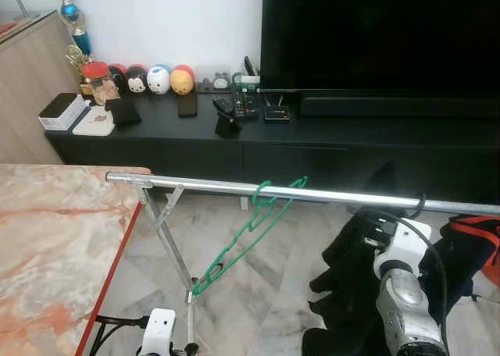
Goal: Hang hanger
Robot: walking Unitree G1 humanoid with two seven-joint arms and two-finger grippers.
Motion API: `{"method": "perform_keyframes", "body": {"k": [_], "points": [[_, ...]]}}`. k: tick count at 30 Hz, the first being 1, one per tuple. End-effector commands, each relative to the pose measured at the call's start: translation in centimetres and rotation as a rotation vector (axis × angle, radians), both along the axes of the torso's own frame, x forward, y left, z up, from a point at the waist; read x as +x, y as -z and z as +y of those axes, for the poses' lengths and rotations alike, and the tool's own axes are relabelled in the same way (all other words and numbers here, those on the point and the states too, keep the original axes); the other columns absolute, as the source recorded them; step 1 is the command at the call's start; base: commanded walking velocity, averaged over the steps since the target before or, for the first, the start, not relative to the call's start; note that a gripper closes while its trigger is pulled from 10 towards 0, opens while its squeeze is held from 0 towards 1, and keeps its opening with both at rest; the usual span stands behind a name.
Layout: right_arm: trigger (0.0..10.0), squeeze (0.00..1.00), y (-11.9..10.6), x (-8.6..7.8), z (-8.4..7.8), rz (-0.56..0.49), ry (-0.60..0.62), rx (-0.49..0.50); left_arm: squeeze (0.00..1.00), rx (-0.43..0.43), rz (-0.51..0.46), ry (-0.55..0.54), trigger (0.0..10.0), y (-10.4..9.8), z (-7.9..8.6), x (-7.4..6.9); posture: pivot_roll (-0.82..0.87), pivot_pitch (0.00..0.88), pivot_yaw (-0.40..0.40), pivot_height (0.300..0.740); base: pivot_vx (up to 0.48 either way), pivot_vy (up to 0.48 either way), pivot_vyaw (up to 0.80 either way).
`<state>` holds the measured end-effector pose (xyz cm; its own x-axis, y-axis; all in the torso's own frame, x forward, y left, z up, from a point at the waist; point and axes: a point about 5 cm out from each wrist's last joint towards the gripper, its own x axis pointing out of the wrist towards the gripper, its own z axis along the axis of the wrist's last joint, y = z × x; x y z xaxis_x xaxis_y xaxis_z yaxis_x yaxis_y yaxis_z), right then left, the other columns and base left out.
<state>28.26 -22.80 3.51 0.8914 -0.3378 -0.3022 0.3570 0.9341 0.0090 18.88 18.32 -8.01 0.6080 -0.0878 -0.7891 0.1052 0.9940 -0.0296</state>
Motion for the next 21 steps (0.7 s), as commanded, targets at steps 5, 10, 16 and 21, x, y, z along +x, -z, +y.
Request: {"method": "perform_keyframes", "body": {"k": [5, 10, 16, 21], "points": [[0.0, 0.0, 0.5, -0.4, 0.8, 0.005, -0.047, -0.015, 0.0, 0.006, 0.006, -0.001, 10.0, 0.1, 0.3, -0.3, -0.05, 0.0, 0.034, 0.74, 0.0, 0.0, 0.0], [0.0, 0.0, 0.2, -0.8, 0.9, -0.04, -0.05, -0.043, 0.0, 0.01, 0.008, 0.003, 10.0, 0.1, 0.3, -0.4, -0.05, 0.0, 0.034, 0.74, 0.0, 0.0, 0.0], [0.0, 0.0, -1.1, -0.9, 1.2, -0.149, -0.067, -0.089, 0.0, 0.012, 0.007, 0.005, 10.0, 0.1, 0.3, -0.3, -0.06, 0.0, 0.035, 0.74, 0.0, 0.0, 0.0], [2.9, 0.0, -1.7, -1.0, 1.3, -0.202, -0.079, -0.111, 0.0, 0.011, 0.007, 0.005, 10.0, 0.1, 0.3, -0.3, -0.07, 0.0, 0.039, 0.74, 0.0, 0.0, 0.0]]}}
